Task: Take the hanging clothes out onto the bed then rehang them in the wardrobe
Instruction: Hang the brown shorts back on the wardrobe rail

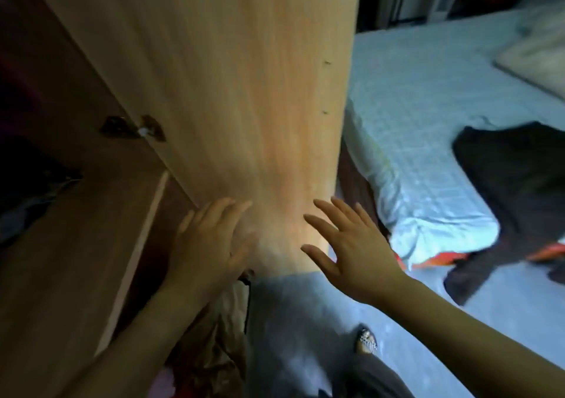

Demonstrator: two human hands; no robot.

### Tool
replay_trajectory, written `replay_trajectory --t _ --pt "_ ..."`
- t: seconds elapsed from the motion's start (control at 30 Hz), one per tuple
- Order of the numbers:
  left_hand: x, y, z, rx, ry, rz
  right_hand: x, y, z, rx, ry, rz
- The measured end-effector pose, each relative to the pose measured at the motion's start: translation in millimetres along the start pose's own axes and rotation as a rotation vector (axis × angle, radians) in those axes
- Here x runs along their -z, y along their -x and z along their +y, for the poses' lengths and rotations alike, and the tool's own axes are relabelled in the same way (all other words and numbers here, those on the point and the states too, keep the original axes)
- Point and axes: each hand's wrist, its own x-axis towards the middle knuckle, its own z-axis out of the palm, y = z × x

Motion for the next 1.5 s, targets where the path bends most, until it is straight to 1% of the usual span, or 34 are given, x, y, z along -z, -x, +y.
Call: replay_trajectory --t 0.17,0.33,0.43,0.57,0.67,0.77,0.87,0.97,1.07,1.33,1.4,1.5 --pt "-65.1 -15.9 101.2 -0.209 0.096 -0.155 -6.6 100.6 72.9 -0.347 -0.029 -0.04" --pt "-121.1 -37.1 212.1 -0.41 0.168 -0.276 9.7 170.0 153.0 -0.573 -0.02 -0.009" --pt "-150.4 -59.9 286.7 -0.526 0.156 -0.291 29.9 208.4 211.2 -0.71 -0.038 0.063" --pt "-193.2 -90.6 402.2 -0.655 0.182 -0.352 65.3 263.3 291.9 -0.894 -0.039 0.159" --pt "-217.6 -108.9 487.7 -0.745 0.212 -0.379 87.8 297.1 339.8 -1.052 -0.044 0.162" --pt "-224.4 -124.9 563.3 -0.814 0.235 -0.411 110.8 320.9 382.4 -1.146 -0.018 0.182" --pt "-233.4 -146.1 614.9 -0.87 0.216 -0.445 127.4 328.8 425.8 -1.187 -0.014 0.187" --pt "-250.5 -177.3 639.6 -0.885 0.216 -0.459 128.9 318.2 470.0 -1.2 -0.02 0.194" --pt "-272.3 -226.1 653.6 -0.828 0.205 -0.462 131.3 286.4 524.7 -1.163 -0.039 0.179" --pt "-301.5 -382.9 676.1 -0.641 0.184 -0.377 167.1 163.0 666.2 -0.972 -0.097 0.164" --pt "-308.2 -418.2 678.1 -0.6 0.166 -0.356 169.4 135.5 695.2 -0.95 -0.095 0.149" --pt "-320.5 -452.4 675.6 -0.539 0.133 -0.375 160.2 108.5 728.9 -0.914 -0.109 0.087"
